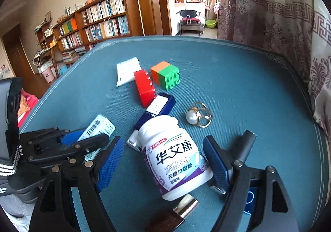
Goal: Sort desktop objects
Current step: 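Grasp the white-purple candy jar with the right tool, then carry the medicine box and candy jar into the red tin box and release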
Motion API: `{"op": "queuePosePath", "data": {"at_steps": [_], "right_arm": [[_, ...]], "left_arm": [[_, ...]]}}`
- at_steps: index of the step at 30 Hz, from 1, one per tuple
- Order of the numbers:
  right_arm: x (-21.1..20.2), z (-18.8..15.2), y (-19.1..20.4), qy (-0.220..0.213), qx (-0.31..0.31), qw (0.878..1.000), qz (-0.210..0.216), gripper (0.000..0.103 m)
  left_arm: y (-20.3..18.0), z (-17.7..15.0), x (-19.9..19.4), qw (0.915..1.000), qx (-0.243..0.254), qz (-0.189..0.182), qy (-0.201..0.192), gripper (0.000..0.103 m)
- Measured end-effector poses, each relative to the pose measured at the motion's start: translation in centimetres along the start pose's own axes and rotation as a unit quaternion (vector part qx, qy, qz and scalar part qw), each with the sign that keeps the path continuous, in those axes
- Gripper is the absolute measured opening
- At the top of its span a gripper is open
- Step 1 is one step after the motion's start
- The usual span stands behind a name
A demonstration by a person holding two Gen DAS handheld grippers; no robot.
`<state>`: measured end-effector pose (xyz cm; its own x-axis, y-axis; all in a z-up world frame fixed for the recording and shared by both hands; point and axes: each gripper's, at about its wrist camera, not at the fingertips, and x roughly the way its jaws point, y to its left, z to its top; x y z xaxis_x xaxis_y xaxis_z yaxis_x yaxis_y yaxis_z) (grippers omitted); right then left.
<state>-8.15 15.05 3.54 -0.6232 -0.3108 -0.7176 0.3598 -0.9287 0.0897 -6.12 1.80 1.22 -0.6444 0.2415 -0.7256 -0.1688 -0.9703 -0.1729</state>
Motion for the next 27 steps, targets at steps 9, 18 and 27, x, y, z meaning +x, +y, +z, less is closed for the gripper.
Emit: {"op": "queuePosePath", "data": {"at_steps": [9, 18, 27], "right_arm": [[1.7, -0.9, 0.0, 0.031, 0.020, 0.999, -0.019, 0.059], [0.3, -1.3, -0.3, 0.010, 0.073, 0.997, -0.003, 0.057], [-3.9, -2.3, -1.0, -0.026, 0.124, 0.992, 0.006, 0.056]], "left_arm": [[0.0, -0.1, -0.1, 1.0000, 0.001, 0.001, 0.000, 0.026], [-0.3, 0.0, -0.3, 1.0000, 0.007, -0.004, -0.004, 0.026], [-1.1, 0.2, -1.4, 0.9996, 0.017, -0.017, -0.016, 0.026]]}}
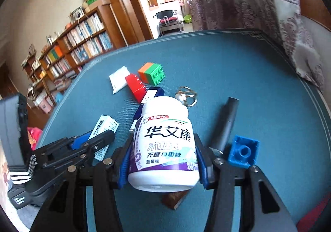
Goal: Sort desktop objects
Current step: 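Carry the medicine box and candy jar into the red tin box and release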
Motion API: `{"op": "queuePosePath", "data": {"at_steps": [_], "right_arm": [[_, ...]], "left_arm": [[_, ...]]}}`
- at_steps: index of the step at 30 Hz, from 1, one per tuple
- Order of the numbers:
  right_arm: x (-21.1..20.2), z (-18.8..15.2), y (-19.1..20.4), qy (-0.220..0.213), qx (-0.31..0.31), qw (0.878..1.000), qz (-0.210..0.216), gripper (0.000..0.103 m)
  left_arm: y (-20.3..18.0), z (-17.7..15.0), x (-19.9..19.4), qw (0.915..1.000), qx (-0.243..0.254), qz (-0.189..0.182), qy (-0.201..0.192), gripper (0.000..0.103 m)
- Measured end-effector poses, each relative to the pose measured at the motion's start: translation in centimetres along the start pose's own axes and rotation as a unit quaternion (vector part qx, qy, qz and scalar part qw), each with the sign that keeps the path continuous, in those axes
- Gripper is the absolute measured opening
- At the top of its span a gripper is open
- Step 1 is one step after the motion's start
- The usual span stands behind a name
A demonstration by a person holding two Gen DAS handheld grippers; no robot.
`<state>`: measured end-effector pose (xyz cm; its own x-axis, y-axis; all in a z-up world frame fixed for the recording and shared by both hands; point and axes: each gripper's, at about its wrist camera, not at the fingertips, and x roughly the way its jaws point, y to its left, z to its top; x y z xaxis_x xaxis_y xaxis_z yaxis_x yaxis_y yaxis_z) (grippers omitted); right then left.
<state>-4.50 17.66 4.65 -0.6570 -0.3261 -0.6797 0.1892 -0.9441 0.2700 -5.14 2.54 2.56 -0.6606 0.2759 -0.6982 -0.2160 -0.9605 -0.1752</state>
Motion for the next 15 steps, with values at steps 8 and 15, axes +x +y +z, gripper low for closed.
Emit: {"op": "queuePosePath", "data": {"at_steps": [8, 15], "right_arm": [[-5.3, -1.7, -1.3, -0.036, 0.032, 0.999, -0.017, 0.056], [-10.3, -3.6, -3.8, -0.065, 0.061, 0.995, -0.045, 0.056]], "left_arm": [[-2.0, -0.3, -1.0, 0.9995, 0.022, -0.023, -0.005, 0.026], [-4.8, -0.9, -1.9, 0.9975, 0.053, -0.046, -0.003, 0.026]]}}
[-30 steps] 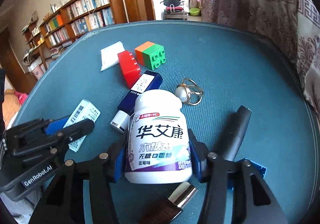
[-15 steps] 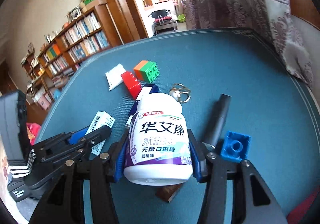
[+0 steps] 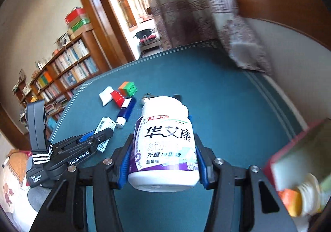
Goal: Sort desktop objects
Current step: 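Carry the medicine box and candy jar into the red tin box and release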
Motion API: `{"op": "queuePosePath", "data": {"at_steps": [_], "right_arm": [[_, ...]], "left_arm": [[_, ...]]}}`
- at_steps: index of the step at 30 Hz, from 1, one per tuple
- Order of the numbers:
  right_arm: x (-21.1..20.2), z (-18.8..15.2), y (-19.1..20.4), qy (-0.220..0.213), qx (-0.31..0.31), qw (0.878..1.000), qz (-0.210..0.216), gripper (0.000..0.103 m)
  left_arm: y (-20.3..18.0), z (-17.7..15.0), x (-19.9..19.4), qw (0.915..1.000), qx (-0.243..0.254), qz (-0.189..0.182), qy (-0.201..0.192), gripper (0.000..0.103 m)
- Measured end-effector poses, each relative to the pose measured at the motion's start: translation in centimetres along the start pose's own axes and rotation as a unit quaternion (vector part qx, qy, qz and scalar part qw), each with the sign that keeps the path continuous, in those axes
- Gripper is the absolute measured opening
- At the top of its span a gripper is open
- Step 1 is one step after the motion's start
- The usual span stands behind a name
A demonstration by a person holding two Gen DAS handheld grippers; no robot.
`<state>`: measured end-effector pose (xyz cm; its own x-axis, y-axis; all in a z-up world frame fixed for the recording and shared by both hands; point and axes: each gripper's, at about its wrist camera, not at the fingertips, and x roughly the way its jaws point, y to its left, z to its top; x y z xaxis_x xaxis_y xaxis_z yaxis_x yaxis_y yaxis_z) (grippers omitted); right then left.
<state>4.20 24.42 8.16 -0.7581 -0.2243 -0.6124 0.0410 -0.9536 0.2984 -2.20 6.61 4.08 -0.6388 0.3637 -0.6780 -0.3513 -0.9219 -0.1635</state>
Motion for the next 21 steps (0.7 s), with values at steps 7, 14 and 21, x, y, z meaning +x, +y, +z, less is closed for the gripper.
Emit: {"op": "queuePosePath", "data": {"at_steps": [7, 14, 21], "right_arm": [[-4.4, -1.3, -3.7, -0.021, 0.028, 0.999, -0.035, 0.056], [-9.2, -2.7, -7.8, -0.046, 0.055, 0.994, -0.088, 0.056], [-13.1, -4.0, -12.1, -0.071, 0.090, 0.983, -0.144, 0.056]], "left_arm": [[-4.4, -0.2, -0.7, 0.9984, 0.041, -0.038, 0.009, 0.026], [-10.5, -0.1, -2.1, 0.9911, 0.095, -0.093, 0.010, 0.026], [-17.3, 0.0, -2.8, 0.9774, 0.148, -0.151, 0.014, 0.026]]}}
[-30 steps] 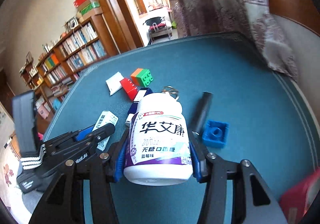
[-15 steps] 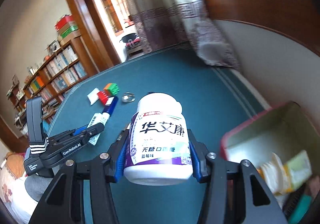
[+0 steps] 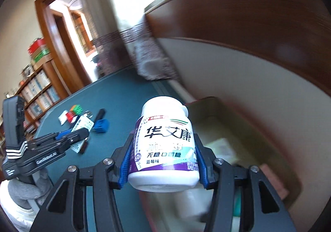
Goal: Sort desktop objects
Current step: 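Carry the medicine box and candy jar into the red tin box and release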
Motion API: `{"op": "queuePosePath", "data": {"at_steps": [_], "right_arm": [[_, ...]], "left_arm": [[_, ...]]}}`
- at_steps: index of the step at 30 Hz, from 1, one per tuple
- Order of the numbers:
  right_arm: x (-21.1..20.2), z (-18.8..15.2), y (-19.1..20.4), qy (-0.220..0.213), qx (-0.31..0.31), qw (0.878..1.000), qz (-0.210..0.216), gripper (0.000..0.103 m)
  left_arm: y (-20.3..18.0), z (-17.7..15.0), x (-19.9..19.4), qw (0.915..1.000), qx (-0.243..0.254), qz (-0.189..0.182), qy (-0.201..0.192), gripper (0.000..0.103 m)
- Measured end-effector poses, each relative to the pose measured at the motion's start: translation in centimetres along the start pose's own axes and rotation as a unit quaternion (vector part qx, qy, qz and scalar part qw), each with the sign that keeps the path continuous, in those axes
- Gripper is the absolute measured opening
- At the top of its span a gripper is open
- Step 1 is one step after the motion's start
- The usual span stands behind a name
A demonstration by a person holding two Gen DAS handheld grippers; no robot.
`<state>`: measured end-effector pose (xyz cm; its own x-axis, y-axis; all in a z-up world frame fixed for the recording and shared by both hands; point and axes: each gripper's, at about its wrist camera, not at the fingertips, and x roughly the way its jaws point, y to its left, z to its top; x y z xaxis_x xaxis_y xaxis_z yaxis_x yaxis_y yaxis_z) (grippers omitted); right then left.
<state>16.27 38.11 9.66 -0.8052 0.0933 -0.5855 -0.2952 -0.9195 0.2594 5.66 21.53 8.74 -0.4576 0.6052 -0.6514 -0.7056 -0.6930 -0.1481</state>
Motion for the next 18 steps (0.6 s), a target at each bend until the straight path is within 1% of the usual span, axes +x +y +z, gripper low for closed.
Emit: {"op": "queuePosePath", "data": {"at_steps": [4, 10, 15, 18], "right_arm": [[-1.0, 0.0, -2.3, -0.007, 0.016, 1.000, -0.023, 0.056], [-1.5, -0.3, -4.5, -0.004, 0.027, 0.999, -0.042, 0.056], [-1.2, -0.6, -5.6, 0.001, 0.039, 0.998, -0.045, 0.056], [-0.9, -0.8, -5.7, 0.007, 0.040, 0.998, -0.048, 0.056]], "left_arm": [[-3.2, 1.1, 1.3, 0.9991, 0.022, -0.035, 0.008, 0.026], [-6.7, 2.1, 2.8, 0.9963, 0.047, -0.071, 0.015, 0.026], [-8.1, 2.5, 4.1, 0.9944, 0.055, -0.086, 0.024, 0.026], [-8.2, 2.5, 5.1, 0.9942, 0.044, -0.091, 0.035, 0.027]]}}
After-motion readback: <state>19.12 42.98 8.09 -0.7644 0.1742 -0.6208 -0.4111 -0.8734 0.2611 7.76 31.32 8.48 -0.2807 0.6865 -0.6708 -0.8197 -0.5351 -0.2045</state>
